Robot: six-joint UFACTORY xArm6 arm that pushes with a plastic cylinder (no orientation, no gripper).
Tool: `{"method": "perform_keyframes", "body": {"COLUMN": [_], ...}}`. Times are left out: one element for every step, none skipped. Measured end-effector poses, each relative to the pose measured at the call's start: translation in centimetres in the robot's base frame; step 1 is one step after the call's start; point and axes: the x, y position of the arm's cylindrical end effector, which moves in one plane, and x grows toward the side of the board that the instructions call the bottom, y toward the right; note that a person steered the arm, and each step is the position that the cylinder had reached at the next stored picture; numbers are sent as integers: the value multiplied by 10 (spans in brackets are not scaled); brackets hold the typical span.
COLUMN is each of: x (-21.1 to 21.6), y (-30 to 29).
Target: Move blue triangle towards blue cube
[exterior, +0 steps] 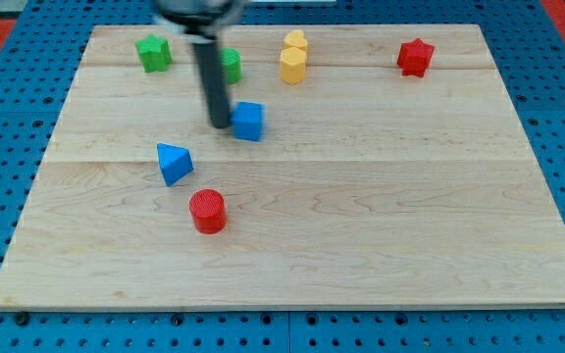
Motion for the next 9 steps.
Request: {"method": "perform_keyframes", "body": {"x": [0,0,-6,-7,-7,-5,18,39,67], "y": [5,4,-54,-113,-127,-129,-156,-167,-164]}}
